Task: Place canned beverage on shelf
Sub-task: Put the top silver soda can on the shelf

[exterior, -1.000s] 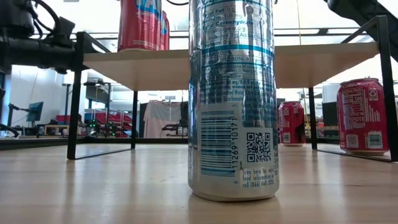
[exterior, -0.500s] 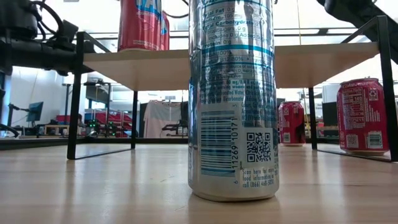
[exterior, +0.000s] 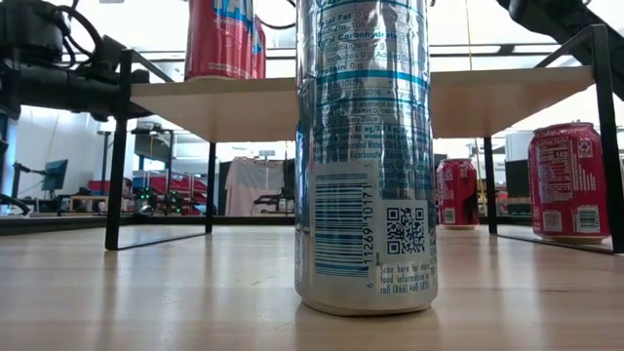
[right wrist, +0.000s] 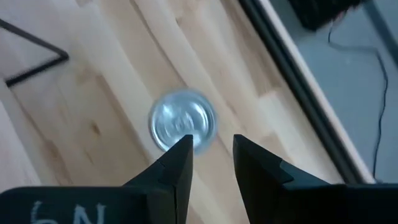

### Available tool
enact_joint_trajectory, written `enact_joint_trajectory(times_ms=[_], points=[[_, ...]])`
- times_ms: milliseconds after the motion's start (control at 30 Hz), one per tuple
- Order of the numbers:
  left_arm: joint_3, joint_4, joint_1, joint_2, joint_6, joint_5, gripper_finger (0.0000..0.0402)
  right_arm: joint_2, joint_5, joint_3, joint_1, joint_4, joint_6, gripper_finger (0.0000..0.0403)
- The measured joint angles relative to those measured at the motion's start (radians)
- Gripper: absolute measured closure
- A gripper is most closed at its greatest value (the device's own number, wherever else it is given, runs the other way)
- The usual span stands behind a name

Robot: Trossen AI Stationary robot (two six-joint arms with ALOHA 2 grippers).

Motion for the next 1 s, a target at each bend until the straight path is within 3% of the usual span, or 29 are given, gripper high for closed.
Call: enact_joint_trajectory(times_ms=[400, 833, 1000], points=[[0.0, 0.0, 0.0, 0.017, 0.0, 0.0, 0.0207, 0.0, -0.014, -0.014, 0.0, -0.069, 0.142, 0.0284], [0.0, 0.0, 0.0, 0.024, 0.0, 0.0, 0.0207, 0.002, -0.126, -0.086, 0.002, 0.021, 0.163, 0.0147], [0.0, 0.0, 0.0, 0.024, 0.0, 0.0, 0.0207, 0.002, -0.132, -0.08, 0.002, 0.056, 0.241, 0.0123]])
